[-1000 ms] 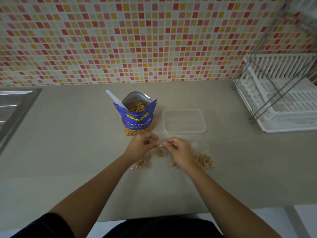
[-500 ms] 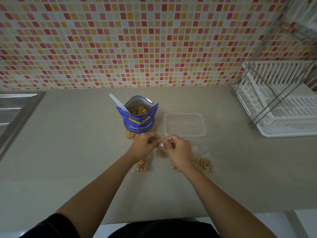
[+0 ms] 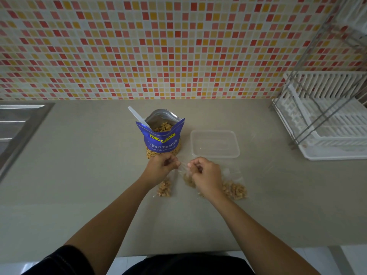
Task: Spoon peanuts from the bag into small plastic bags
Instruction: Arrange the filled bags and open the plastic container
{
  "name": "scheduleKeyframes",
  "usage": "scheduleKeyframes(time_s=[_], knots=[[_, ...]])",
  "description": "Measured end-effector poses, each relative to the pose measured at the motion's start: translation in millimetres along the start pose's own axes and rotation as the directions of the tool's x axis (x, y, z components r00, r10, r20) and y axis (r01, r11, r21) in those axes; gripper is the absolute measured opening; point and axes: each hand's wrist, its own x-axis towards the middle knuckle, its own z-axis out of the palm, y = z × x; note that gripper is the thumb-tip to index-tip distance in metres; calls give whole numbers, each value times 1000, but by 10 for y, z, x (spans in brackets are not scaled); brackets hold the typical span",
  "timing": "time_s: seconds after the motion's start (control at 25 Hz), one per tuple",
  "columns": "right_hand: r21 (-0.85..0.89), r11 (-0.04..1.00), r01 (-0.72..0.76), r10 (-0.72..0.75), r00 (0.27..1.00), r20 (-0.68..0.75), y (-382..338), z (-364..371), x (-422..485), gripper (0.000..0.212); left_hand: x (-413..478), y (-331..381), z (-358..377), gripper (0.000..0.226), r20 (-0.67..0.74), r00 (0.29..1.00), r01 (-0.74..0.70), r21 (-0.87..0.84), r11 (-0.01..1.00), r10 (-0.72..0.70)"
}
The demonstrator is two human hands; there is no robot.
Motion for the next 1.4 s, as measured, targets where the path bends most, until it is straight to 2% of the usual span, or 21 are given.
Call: scheduleKeyframes(time_s=[0.08,0.16,0.24,0.32,0.44,0.6,0.72,0.84,0.96,1.12,1.24,1.4], knots=[[116,990,-81,77,996,43,-4,-54,46,11,-41,20,5,9,58,994,104,-249,963,-92],[270,949,-162,138,985,107,-12,-108,99,16,-113,35,32,22,204,969,224,-509,831,-137],[362,906,-219,175,973,150,13,-139,142,14,-178,54,78,28,294,945,292,-544,787,-147],[315,923,-222,190,973,130,90,-138,182,7,-217,46,133,35,270,943,306,-465,831,-197],[44,991,-125,121,990,73,262,-101,225,9,-278,0,221,39,152,946,320,-329,888,-285],[-162,986,-46,63,993,104,394,-1,228,15,-346,-41,422,36,80,976,205,-28,978,-202],[-317,948,12,26,993,115,476,74,248,11,-318,-80,522,31,57,990,107,263,959,-127],[-458,879,131,-65,985,157,522,117,244,11,-302,-54,552,30,114,991,9,474,880,-72],[-492,837,241,-188,970,156,501,158,222,18,-273,-80,411,31,83,996,-13,498,867,-32],[-400,845,356,-302,934,193,368,345,227,17,-190,-352,47,26,-153,986,122,431,894,-61],[-386,857,343,-243,928,283,281,563,264,26,-168,-513,-115,32,-136,983,169,436,884,-121],[-512,811,282,-105,932,347,249,734,285,37,-133,-568,-123,37,-49,985,169,454,875,-165]])
